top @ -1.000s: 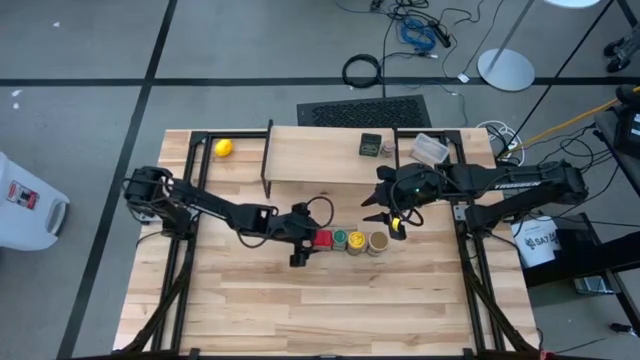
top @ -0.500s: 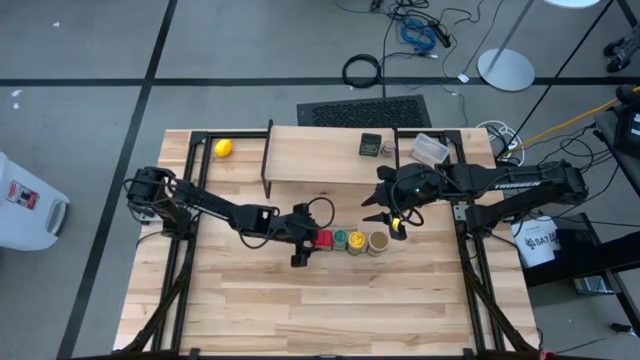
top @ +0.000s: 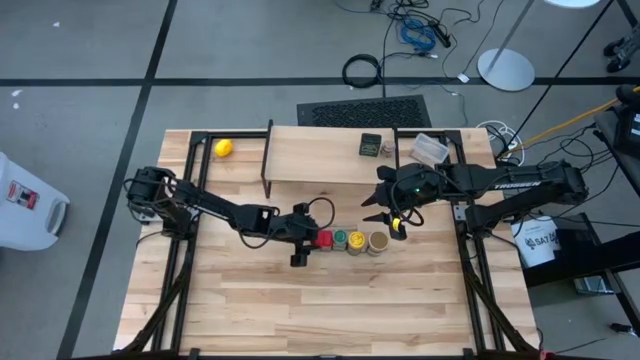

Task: Shelf spices
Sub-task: Put the red seasoning can on the shelf

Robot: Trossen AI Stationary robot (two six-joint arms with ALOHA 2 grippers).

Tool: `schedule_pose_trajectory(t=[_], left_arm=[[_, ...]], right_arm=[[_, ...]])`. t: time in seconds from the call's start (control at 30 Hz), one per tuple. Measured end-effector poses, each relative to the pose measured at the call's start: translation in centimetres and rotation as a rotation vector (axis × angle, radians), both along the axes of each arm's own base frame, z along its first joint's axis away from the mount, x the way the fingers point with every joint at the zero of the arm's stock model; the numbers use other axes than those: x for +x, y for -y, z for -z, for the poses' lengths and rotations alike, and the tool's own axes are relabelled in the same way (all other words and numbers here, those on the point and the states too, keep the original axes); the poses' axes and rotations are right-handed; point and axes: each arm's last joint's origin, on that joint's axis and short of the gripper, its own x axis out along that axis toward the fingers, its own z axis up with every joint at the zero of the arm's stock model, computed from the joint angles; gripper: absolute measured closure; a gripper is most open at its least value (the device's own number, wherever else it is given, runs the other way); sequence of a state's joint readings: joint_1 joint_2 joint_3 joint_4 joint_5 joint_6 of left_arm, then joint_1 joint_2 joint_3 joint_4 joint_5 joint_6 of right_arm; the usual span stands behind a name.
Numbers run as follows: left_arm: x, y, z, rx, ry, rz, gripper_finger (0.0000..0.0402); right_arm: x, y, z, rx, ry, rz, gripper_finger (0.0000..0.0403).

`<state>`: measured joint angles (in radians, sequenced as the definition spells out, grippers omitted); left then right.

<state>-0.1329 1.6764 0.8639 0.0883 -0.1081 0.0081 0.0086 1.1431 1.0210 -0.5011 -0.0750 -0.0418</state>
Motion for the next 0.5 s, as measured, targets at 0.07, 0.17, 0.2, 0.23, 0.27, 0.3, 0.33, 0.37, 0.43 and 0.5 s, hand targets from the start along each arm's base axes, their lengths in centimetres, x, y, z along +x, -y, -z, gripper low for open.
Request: schedule_pose_trajectory(t=[0.07,0.17,0.2,0.23,0.27,0.3,0.33,0.37,0.43,0.5], left_arm=[[0.0,0.0,0.0,0.000,0.000,0.000,0.0170],[-0.1,0.2,-0.2,0.000,-0.001,0.006,0.0171],[-0.2,0.2,-0.4,-0.001,0.004,0.008,0.0171],[-0.4,0.3,-0.6,-0.001,-0.002,0.009,0.0171],[-0.5,0.3,-0.7,0.000,-0.006,0.011,0.0171],[-0.7,0.4,-1.0,-0.001,-0.010,0.012,0.0172],[-1.0,0.3,-1.2,0.001,-0.021,0.013,0.0172],[-1.2,0.3,-1.5,-0.002,-0.025,0.009,0.0172],[-1.6,0.2,-2.3,-0.015,-0.027,-0.004,0.0172],[-1.9,0.2,-3.3,-0.015,-0.023,-0.008,0.0173]], right_arm=[[0.0,0.0,0.0,0.000,0.000,0.000,0.0234],[0.0,0.0,0.0,0.000,0.000,0.000,0.0234],[0.0,0.0,0.0,0.000,0.000,0.001,0.0234],[0.0,0.0,0.0,0.001,0.000,0.001,0.0234],[0.0,0.0,0.0,0.001,0.001,0.001,0.0234],[0.0,0.0,0.0,0.001,0.004,0.001,0.0234],[0.0,0.0,0.0,0.002,0.005,0.003,0.0234],[0.1,0.0,-0.1,0.003,0.009,0.003,0.0234],[0.4,0.0,-0.2,0.006,0.038,0.006,0.0234],[1.0,0.0,-0.4,0.019,0.081,0.014,0.0234]])
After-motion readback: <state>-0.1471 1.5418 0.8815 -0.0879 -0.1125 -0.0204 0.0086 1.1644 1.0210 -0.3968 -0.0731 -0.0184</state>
